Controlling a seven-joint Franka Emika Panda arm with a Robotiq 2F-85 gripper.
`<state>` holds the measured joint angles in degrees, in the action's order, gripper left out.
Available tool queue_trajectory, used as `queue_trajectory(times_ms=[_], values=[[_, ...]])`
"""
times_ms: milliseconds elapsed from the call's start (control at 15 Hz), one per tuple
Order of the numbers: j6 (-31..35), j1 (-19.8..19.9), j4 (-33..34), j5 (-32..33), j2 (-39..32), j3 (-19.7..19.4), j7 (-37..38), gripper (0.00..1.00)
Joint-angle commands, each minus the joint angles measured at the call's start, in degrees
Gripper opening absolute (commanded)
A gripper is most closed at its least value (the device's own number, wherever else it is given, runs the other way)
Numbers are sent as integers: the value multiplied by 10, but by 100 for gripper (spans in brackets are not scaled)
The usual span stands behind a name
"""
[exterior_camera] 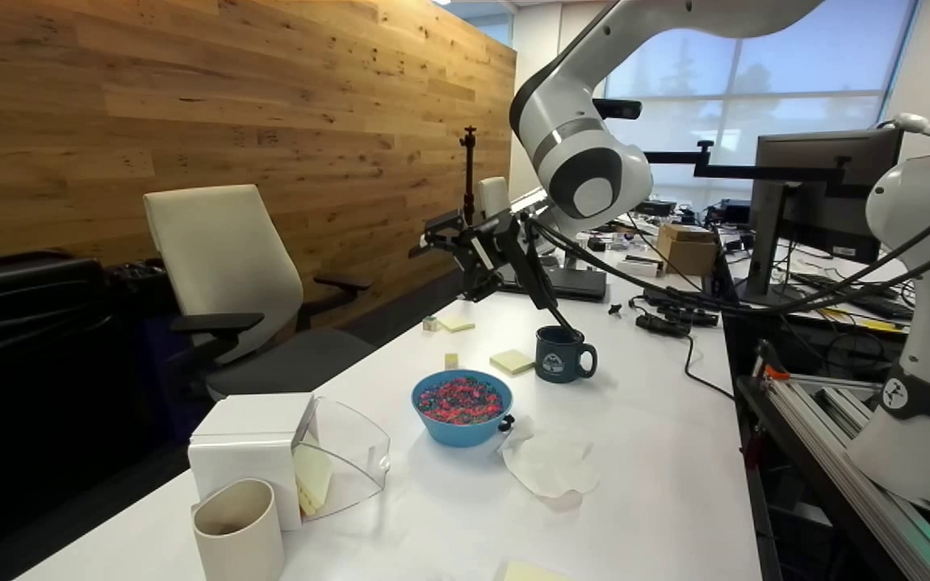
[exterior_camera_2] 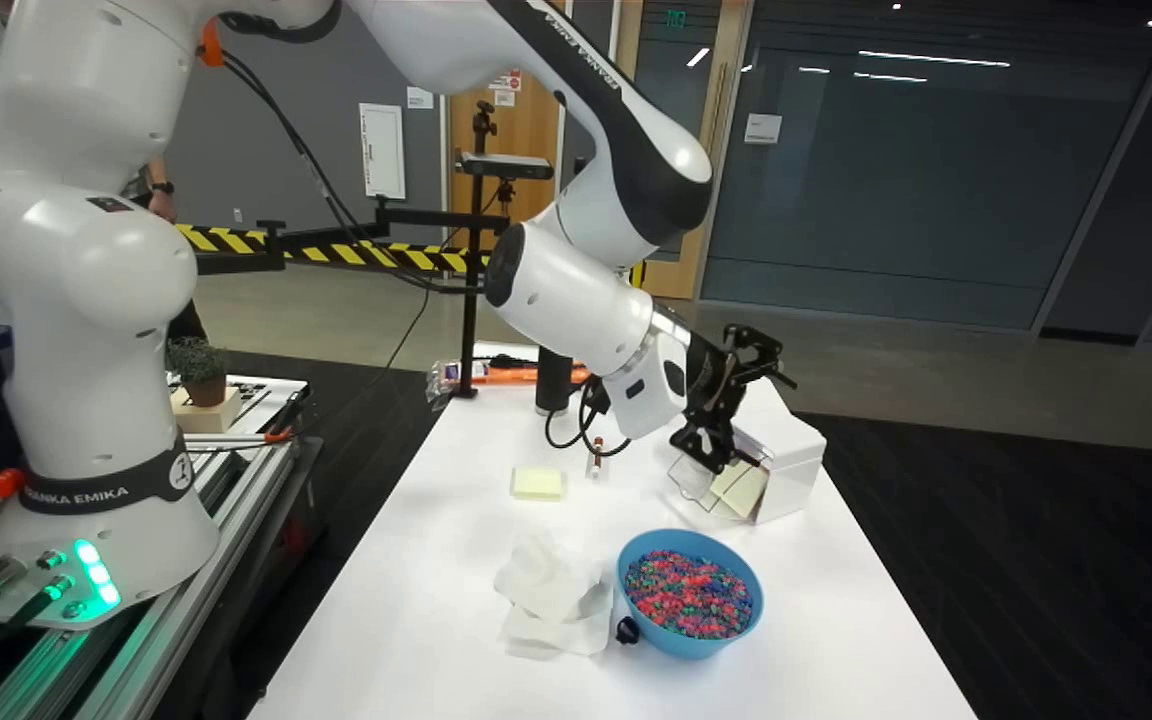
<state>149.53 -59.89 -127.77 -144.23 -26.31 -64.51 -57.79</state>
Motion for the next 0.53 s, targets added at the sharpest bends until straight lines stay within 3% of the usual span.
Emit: queue_trajectory(times_ms=[0,467], values=[[-4,0,0,0,0,-2,1,100],[-4,1,0,0,-4,1,1,100]])
